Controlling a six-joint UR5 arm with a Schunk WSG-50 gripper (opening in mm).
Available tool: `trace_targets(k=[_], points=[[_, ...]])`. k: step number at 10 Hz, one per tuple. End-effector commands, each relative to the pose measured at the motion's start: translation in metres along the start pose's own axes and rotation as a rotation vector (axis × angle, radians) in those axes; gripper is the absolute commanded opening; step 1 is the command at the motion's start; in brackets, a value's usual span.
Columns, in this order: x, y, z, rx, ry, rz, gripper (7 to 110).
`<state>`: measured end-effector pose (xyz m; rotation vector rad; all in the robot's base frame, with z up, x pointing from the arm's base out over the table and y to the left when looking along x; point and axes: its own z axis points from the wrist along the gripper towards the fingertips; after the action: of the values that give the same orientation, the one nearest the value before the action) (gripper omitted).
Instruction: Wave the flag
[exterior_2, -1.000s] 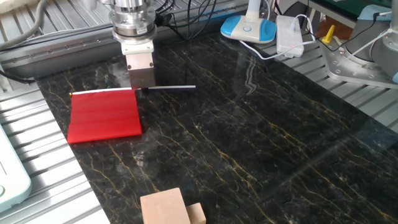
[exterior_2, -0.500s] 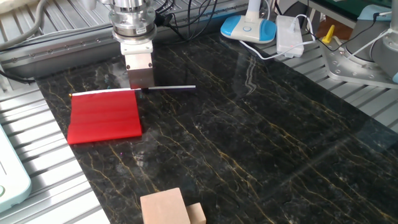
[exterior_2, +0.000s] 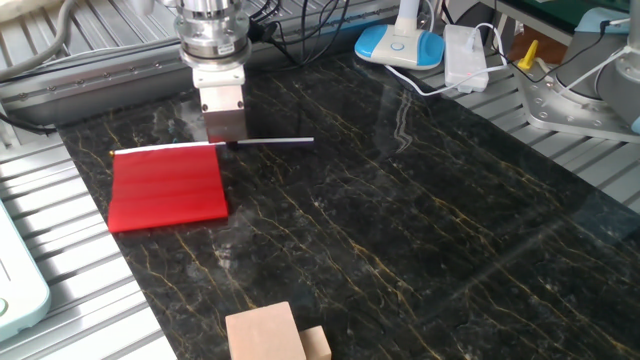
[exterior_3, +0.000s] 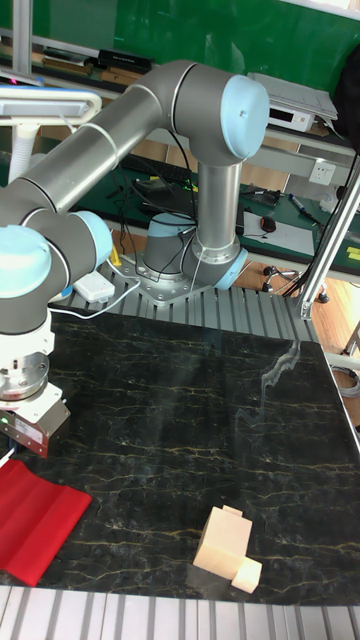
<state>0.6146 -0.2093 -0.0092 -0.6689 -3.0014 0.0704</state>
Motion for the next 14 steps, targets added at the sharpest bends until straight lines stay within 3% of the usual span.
trace_targets(k=[1, 8, 14], points=[[-0.002, 0.004, -0.007, -0.013, -0.002, 0.002, 7], [-0.009, 0.003, -0.03, 0.021, -0.017, -0.025, 7], [-0.008, 0.013, -0.08, 0.071, -0.027, -0.057, 7]])
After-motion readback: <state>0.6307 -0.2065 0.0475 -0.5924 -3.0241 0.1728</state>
